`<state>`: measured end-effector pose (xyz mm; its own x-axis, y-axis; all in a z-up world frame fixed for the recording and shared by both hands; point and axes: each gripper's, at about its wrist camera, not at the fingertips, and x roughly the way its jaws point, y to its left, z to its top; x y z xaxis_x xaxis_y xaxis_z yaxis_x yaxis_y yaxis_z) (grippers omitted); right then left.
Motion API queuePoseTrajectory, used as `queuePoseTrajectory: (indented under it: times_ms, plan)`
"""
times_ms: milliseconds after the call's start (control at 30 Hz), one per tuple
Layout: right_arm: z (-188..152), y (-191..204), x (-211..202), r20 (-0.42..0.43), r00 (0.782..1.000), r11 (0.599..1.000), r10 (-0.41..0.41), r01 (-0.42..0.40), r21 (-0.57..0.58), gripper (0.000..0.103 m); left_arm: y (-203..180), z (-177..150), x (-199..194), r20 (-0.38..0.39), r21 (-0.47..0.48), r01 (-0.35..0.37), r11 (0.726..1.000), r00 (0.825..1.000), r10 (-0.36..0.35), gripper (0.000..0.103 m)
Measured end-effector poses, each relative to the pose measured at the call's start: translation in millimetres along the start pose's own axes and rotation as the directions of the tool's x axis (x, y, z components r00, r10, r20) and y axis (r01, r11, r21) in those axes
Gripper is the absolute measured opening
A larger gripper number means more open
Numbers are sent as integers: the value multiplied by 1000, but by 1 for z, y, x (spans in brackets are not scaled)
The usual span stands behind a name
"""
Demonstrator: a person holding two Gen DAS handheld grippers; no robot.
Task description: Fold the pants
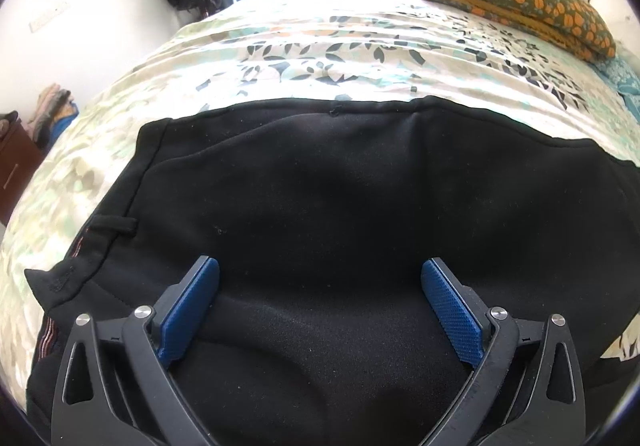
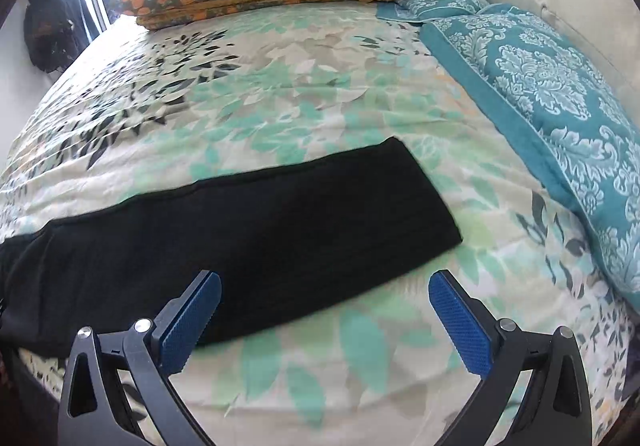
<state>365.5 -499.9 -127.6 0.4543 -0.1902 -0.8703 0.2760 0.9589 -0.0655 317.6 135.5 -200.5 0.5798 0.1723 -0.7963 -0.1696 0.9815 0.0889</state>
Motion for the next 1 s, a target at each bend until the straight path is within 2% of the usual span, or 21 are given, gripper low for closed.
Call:
queuePoseTrajectory:
  times_ms: [133, 267, 333, 367, 400, 467, 500, 533, 567, 667, 800, 900, 1000]
  plan:
    - [46, -25, 60, -81, 996, 997, -40, 45, 68, 103, -1, 5, 5, 11, -1, -3, 1000, 1000, 3, 102]
    - [76, -33, 86, -57, 997, 990, -47, 54, 128, 103, -1, 3, 5, 24, -1, -6, 1000, 1000, 6, 102]
    - [82, -31, 104, -111, 993, 991, -39, 53, 123, 102, -1, 2, 4, 29, 0, -7, 1000, 1000, 7, 102]
    - [82, -30, 115, -161, 987, 993, -26, 44, 110, 94, -2, 2, 5, 31, 0, -8, 1000, 999, 8, 102]
    - [79, -29, 121, -201, 979, 995, -7, 27, 97, 77, -2, 1, 5, 33, 0, -8, 1000, 999, 8, 102]
    - [78, -31, 108, -151, 988, 994, 28, -11, 113, 42, -2, 1, 5, 35, 1, -10, 1000, 999, 10, 102]
    - [76, -31, 99, -136, 989, 992, 65, -48, 119, 29, -2, 1, 5, 35, 1, -10, 1000, 999, 10, 102]
    - [72, -28, 86, -108, 992, 992, 70, -58, 110, 20, -2, 1, 5, 35, 1, -10, 1000, 999, 10, 102]
    - [67, -24, 67, -66, 995, 994, 71, -65, 85, 19, -3, 1, 5, 35, 1, -11, 1000, 999, 11, 102]
    - [37, -8, -4, 35, 988, 989, 150, -150, -1, 17, -2, 1, 5, 34, 4, -13, 1000, 999, 13, 102]
    - [-54, 7, -98, 114, 960, 965, 257, -250, -74, 17, -4, 3, 5, 26, 11, -26, 1000, 999, 26, 102]
    - [-134, 4, -138, 135, 944, 953, 300, -303, 4, 17, -6, 4, 4, 21, 21, -41, 999, 999, 41, 102]
    - [-199, 2, -151, 131, 939, 939, 317, -330, 97, 17, -7, 5, 4, 19, 24, -48, 999, 999, 47, 102]
